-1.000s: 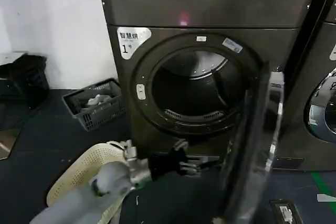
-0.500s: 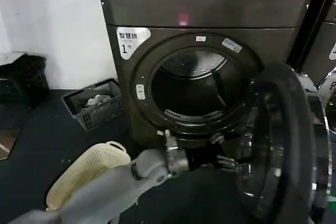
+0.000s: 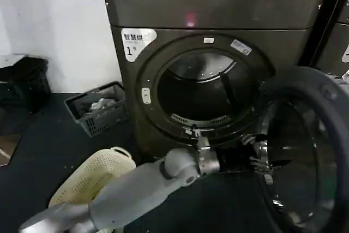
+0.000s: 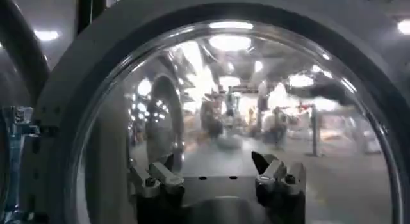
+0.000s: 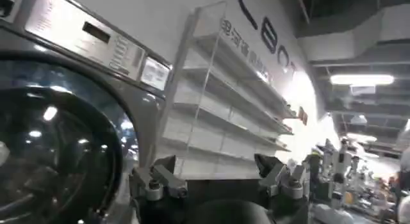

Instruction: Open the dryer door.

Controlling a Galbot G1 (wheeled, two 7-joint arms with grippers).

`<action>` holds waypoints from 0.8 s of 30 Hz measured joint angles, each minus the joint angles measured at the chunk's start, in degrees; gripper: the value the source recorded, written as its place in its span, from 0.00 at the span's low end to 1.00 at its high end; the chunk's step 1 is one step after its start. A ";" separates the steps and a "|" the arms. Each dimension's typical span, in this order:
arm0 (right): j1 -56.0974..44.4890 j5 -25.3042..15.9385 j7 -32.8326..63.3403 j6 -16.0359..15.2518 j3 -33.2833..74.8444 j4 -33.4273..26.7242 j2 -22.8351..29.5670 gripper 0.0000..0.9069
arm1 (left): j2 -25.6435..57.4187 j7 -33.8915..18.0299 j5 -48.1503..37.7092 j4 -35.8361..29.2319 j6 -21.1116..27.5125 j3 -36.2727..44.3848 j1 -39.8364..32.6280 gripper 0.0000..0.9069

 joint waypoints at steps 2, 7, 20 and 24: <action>-0.40 0.02 0.00 -0.02 0.91 -0.32 -0.03 1.00 | -0.75 -0.31 0.35 0.65 -0.03 0.16 -0.30 1.00; -1.09 -0.08 0.10 0.07 3.26 -1.16 -0.14 1.00 | -3.38 -1.54 1.43 3.13 -0.11 1.18 -1.13 1.00; -1.31 -0.12 -0.06 1.75 4.91 -2.13 -0.28 1.00 | -9.42 -5.32 4.56 9.22 -1.43 1.58 -2.83 1.00; -1.18 -0.07 -0.14 1.84 4.82 -2.19 -0.30 1.00 | -11.47 -6.91 5.25 11.23 -1.81 1.37 -2.98 1.00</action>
